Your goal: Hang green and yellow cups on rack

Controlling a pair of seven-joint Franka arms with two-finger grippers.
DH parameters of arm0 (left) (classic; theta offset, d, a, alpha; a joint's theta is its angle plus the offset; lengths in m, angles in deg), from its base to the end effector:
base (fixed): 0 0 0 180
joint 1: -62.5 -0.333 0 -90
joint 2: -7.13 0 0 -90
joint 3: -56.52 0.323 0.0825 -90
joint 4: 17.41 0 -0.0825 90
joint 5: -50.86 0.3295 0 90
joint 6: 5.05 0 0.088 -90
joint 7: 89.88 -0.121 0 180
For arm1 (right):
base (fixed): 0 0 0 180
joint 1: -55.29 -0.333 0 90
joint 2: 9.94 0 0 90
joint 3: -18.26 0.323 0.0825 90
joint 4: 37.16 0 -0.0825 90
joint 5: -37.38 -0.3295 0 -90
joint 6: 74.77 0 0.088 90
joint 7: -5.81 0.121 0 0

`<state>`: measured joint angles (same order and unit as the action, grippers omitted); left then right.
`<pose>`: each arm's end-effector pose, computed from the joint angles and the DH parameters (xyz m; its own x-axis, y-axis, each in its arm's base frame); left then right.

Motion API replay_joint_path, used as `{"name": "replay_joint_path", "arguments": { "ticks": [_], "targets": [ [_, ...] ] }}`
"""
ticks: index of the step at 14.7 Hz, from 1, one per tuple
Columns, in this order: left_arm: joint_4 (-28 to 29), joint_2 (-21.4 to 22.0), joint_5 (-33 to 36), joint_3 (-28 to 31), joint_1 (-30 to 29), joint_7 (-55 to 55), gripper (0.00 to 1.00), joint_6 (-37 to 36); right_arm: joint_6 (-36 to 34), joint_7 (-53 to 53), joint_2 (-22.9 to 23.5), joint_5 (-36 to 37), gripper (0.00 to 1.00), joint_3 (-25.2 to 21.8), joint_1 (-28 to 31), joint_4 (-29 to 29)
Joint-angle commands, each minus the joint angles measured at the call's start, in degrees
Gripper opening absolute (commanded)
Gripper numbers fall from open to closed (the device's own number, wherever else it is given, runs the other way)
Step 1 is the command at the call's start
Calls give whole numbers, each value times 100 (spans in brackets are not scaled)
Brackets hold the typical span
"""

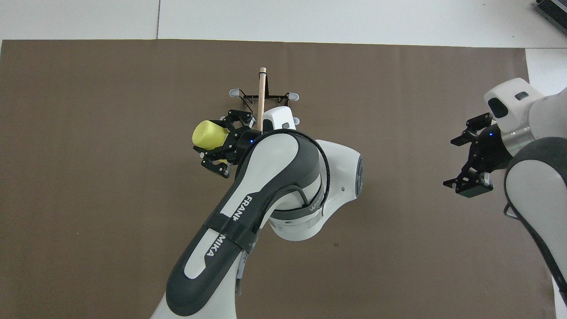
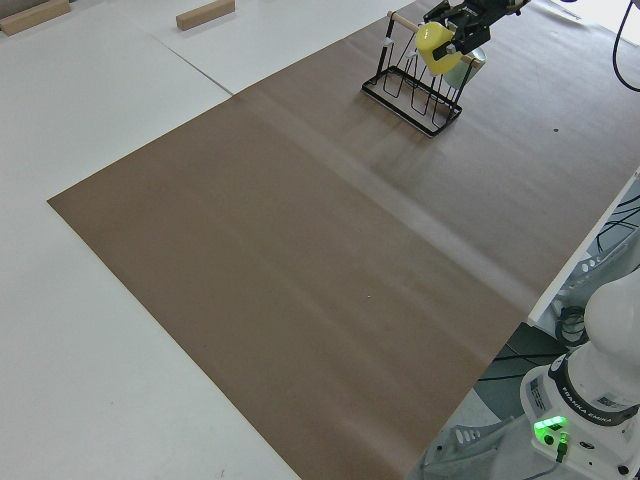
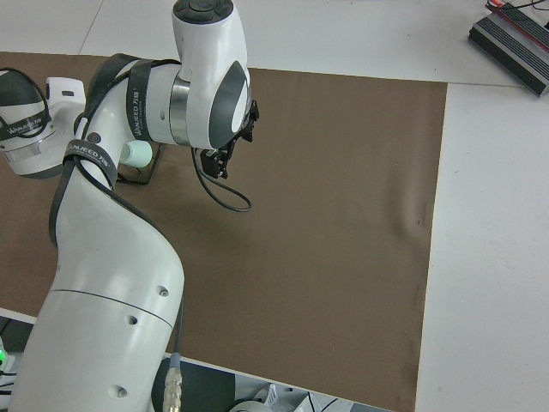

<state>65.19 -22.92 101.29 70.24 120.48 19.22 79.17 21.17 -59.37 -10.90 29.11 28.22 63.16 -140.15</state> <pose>0.4840 -0.3749 0.4343 0.3270 0.3459 0.8795 0.8712 -0.4708 -0.1388 0.4906 0.0345 0.5407 0.4117 0.9078 0.0800 0.9047 -0.3967 -0.1553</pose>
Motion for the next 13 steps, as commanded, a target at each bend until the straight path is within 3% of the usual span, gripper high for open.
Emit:
{"name": "replay_joint_path", "arguments": {
  "ticks": [1,5,13],
  "targets": [
    [458,122,265,114,170,32,0,315,-418,1722,-97,141,100,32,31,208],
    [572,148,555,114,127,32,0,412,-463,3457,-124,141,100,85,5,261],
    [608,43,617,114,65,41,0,500,-375,3547,-150,167,100,-3,215,279]
  ]
}}
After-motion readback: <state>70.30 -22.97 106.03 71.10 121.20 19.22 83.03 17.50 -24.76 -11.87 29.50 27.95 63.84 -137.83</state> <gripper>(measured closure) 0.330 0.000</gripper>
